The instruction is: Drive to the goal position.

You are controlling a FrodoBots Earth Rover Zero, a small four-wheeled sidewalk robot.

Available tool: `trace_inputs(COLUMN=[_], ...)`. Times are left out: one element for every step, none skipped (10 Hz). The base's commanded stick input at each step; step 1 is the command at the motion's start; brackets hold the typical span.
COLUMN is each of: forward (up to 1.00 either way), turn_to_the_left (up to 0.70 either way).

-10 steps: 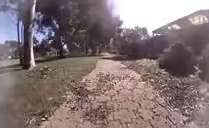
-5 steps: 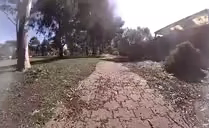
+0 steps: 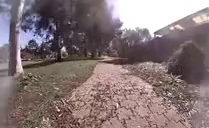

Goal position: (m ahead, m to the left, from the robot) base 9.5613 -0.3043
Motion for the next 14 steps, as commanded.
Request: trace_inputs(forward=[0.7,0.7,0.7,0.7,0.7,0.7,0.7,0.7,0.7,0.7,0.7,0.7,0.7,0.7], turn_to_the_left=[0.0,0.0,0.0,0.0,0.0,0.0,0.0,0.0,0.0,0.0,0.0,0.0,0.0,0.0])
